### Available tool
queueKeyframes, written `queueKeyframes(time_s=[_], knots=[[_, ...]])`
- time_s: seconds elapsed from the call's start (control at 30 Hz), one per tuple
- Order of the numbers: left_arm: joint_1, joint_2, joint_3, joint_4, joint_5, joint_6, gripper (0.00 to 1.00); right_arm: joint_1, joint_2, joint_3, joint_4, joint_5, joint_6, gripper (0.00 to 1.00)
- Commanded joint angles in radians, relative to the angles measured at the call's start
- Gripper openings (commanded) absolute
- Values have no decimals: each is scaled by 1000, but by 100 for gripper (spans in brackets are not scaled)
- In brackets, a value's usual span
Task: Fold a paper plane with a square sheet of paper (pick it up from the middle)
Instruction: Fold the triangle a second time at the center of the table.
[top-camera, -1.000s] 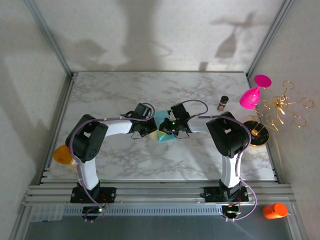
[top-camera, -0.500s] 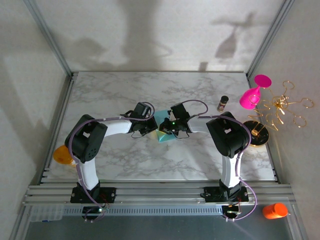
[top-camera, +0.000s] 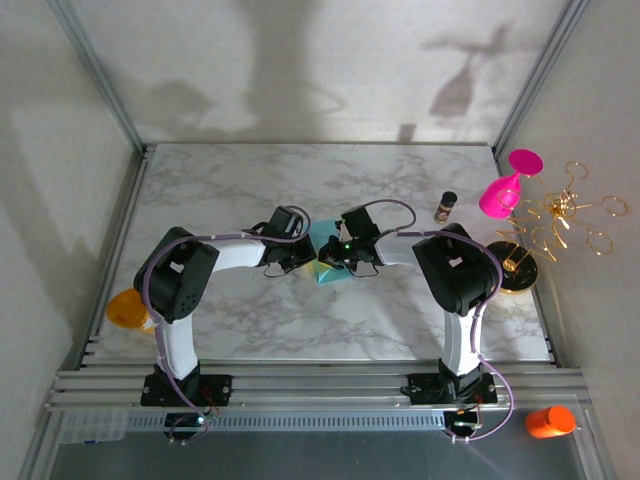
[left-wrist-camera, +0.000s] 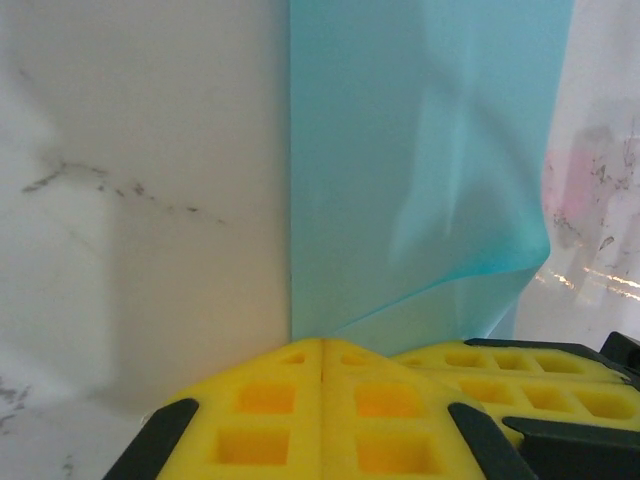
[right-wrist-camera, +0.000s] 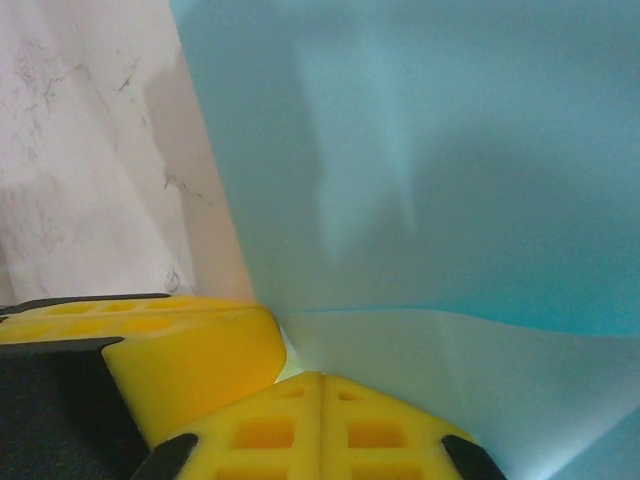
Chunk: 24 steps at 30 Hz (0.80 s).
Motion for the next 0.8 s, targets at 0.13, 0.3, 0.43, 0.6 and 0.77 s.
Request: queueKeyframes(time_s=[0.13, 0.3, 0.43, 0.6, 0.77], knots=[[9, 28, 30, -108, -84, 64, 0, -14, -51, -9, -33, -24, -13, 0], [17, 57, 59, -146, -73, 118, 0, -39, -111, -15, 7, -25, -85, 0], [22, 75, 89, -182, -72, 156, 0, -44, -112, -16, -12, 28, -162, 0], [30, 91, 115, -210, -67, 190, 0, -45, -87, -22, -4, 26, -187, 0], [31, 101, 139, -232, -61, 225, 0, -46, -47, -17, -10, 40, -185, 0]])
